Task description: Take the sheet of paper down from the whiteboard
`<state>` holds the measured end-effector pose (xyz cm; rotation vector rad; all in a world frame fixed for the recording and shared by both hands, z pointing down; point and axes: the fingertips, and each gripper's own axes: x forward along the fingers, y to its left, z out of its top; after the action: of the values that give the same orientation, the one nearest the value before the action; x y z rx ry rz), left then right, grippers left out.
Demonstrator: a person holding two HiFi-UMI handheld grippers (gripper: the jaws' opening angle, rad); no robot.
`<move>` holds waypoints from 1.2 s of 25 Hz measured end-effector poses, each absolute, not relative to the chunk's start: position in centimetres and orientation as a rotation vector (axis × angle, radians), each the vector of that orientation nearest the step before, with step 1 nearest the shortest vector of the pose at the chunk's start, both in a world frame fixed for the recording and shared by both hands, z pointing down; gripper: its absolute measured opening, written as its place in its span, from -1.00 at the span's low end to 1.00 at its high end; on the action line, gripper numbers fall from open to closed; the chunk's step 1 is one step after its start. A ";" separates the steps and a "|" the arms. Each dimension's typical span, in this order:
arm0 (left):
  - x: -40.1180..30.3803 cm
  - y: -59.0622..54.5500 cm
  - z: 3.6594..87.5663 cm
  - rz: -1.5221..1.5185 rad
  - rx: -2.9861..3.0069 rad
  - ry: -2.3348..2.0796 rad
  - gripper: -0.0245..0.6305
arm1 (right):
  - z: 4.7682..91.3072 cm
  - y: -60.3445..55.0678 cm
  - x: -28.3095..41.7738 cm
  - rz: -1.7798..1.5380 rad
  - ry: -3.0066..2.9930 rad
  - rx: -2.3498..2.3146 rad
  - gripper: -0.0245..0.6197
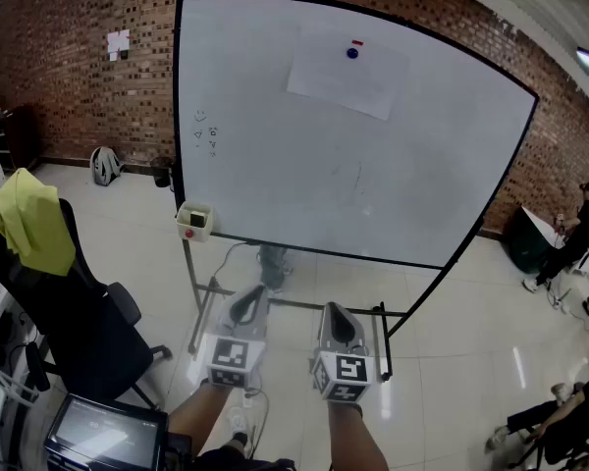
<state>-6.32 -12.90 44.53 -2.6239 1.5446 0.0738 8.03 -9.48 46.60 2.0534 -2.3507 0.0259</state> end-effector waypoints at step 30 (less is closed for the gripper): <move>-5.0 -37.1 40.8 0.120 -2.748 1.321 -0.92 | 42.5 -32.2 7.5 -0.046 -2.204 2.158 -0.88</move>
<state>-5.03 -37.12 40.84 -2.7484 1.3205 0.1195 7.46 -32.23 42.50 2.1579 -2.2038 -0.0460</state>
